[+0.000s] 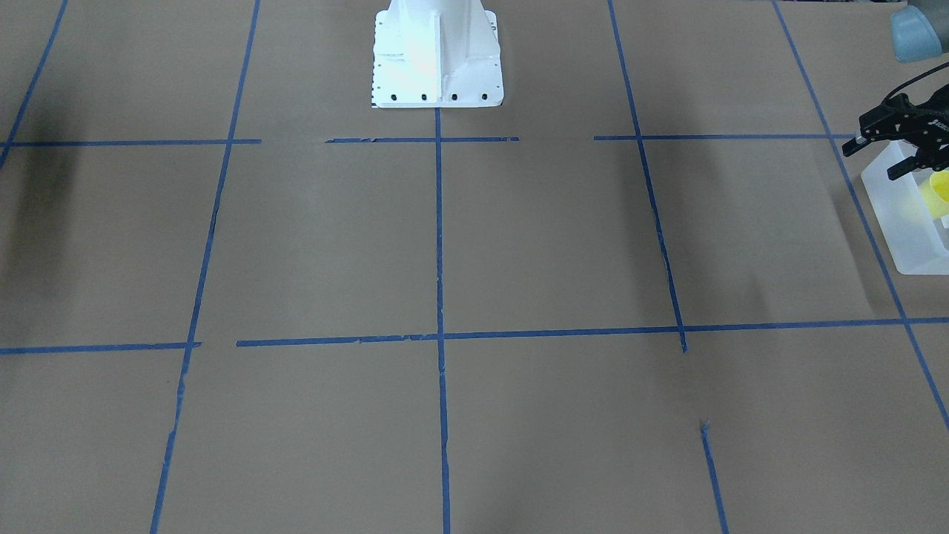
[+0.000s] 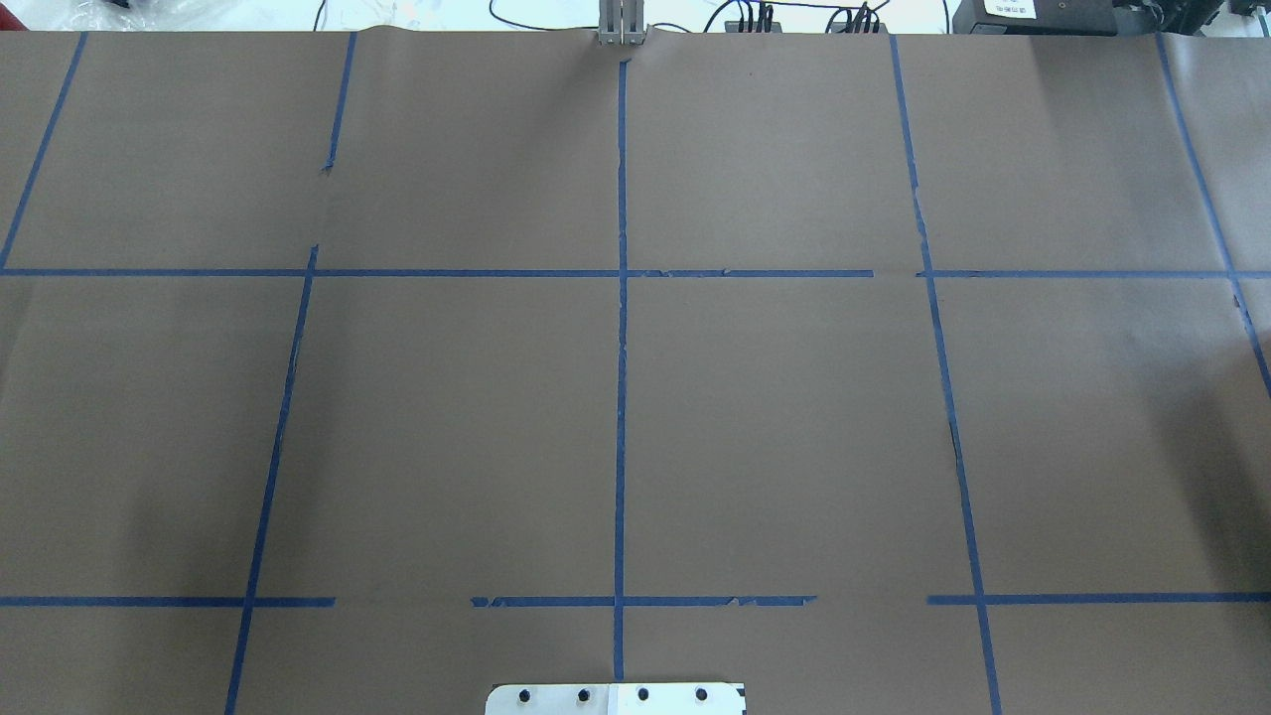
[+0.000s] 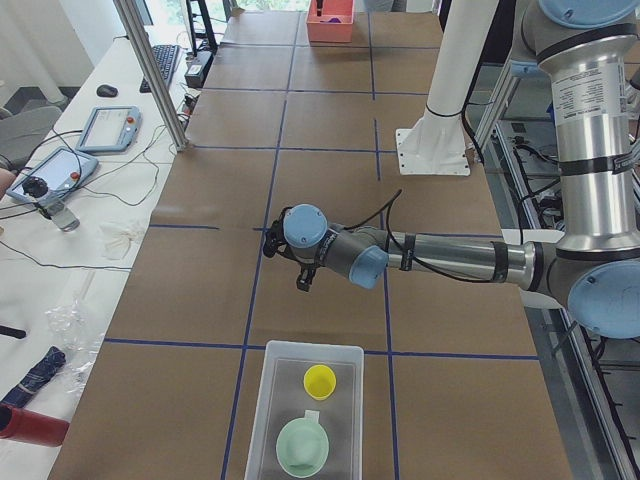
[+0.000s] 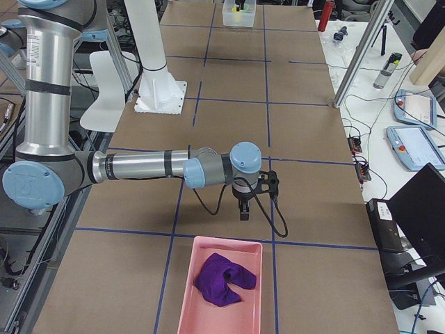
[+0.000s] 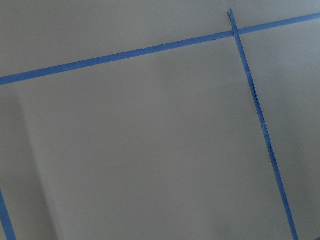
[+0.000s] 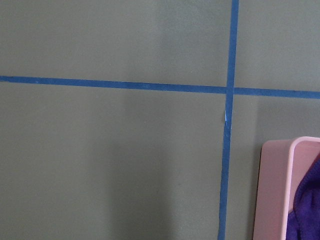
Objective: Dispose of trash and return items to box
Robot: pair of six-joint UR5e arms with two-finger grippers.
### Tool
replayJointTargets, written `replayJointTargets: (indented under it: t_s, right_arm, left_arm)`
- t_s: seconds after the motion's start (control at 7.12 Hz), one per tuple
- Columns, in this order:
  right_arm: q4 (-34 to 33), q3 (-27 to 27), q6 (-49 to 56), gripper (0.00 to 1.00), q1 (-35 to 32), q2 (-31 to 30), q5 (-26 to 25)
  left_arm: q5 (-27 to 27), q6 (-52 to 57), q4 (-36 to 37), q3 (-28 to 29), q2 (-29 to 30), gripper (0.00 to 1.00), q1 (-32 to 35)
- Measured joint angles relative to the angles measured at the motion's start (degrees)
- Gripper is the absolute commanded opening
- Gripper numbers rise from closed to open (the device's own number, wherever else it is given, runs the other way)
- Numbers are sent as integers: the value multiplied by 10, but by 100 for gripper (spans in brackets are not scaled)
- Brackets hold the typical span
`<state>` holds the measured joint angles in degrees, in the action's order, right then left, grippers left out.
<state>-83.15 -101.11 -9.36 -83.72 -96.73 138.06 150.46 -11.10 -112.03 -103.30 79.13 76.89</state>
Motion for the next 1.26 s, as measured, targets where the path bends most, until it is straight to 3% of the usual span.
replayJointTargets:
  t_s: [0.42,0.7,1.26]
  right_arm:
    - [2,3,-1,100,0,-4,7]
    - [2,0,-4,100,-1,-12,6]
    - [-1,-9,-2,100,0,-15,-51]
  left_arm:
    - [-5,1,-7,-11,-24,100,11]
    - [-14,1,-49,-26,-58,100,18]
    - [-28,0,-48,-22,-62,100,15]
